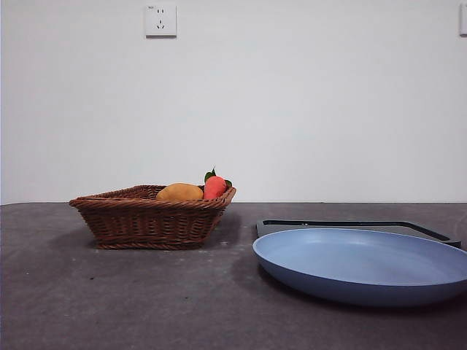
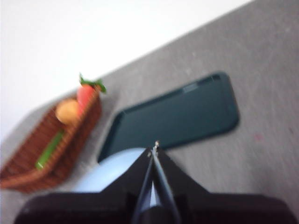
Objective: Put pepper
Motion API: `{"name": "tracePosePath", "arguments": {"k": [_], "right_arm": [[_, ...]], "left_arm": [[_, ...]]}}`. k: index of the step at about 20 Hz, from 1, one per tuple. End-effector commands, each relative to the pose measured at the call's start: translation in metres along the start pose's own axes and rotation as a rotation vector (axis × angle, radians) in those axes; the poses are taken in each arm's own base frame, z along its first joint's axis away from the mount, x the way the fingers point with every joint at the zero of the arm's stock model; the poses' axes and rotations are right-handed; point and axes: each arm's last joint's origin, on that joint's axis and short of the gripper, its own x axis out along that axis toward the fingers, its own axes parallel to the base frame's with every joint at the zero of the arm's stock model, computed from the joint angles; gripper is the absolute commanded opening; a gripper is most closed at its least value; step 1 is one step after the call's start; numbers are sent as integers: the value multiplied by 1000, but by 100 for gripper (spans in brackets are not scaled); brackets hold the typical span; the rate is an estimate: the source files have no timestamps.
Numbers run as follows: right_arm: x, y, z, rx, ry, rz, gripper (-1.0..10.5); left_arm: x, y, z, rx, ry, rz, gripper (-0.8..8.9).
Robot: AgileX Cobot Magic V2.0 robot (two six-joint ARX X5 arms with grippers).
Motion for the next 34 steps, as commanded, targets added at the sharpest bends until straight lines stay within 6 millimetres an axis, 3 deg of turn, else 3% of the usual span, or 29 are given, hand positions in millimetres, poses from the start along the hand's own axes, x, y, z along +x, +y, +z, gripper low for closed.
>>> {"name": "tracePosePath", "arguments": {"k": [1, 8, 18, 26, 30, 31, 34], "right_arm": [[-6, 13, 23, 10, -65, 35, 5], [-9, 37, 68, -44, -14, 79, 5], [0, 68, 122, -229, 357, 114, 5], [7, 79, 135, -346, 678, 132, 5], [12, 78, 133, -345, 720, 133, 20], [13, 78, 133, -344, 722, 133, 60], [15, 78, 133, -322, 731, 123, 320]], "left_arm": [[-6, -9, 19, -26, -27, -23, 7], [-6, -28, 61, 7, 54, -113, 7], [9, -50, 113, 162, 346, -279, 7], [9, -61, 129, 232, 526, -328, 6], [8, -62, 130, 231, 530, -327, 18], [8, -62, 130, 222, 530, -321, 73], [8, -62, 130, 225, 522, -320, 392]]}}
